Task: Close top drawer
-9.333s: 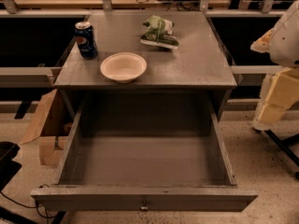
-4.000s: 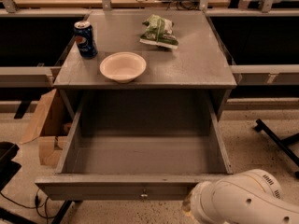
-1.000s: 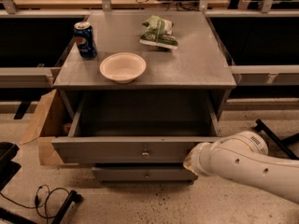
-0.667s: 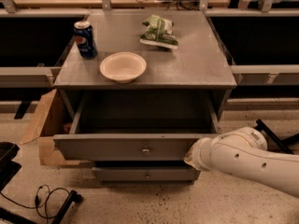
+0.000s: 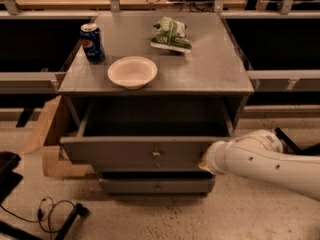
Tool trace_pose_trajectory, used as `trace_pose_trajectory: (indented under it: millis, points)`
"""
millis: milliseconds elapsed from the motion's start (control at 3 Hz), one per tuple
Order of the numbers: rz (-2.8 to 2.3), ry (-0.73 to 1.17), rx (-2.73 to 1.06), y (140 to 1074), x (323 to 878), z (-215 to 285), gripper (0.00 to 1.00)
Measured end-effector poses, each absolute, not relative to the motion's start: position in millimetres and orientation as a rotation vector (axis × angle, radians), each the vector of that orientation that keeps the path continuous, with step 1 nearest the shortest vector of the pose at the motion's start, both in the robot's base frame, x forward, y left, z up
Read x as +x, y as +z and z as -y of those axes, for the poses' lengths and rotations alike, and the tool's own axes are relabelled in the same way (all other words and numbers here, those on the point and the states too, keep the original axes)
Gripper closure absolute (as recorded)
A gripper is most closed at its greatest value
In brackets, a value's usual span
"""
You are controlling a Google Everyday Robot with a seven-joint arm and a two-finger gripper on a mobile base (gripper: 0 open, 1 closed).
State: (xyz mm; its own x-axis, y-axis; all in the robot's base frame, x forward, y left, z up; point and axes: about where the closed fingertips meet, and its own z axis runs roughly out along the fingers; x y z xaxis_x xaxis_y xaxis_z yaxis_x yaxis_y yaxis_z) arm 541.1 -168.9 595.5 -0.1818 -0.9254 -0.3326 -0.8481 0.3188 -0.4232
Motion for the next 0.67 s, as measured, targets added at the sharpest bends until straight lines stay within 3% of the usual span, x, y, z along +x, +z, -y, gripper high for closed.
trace_pose_trajectory:
  millis: [667]
  points:
    - [-2.054,-0.209,-1.556,597.8,549.3,174.1,1.00]
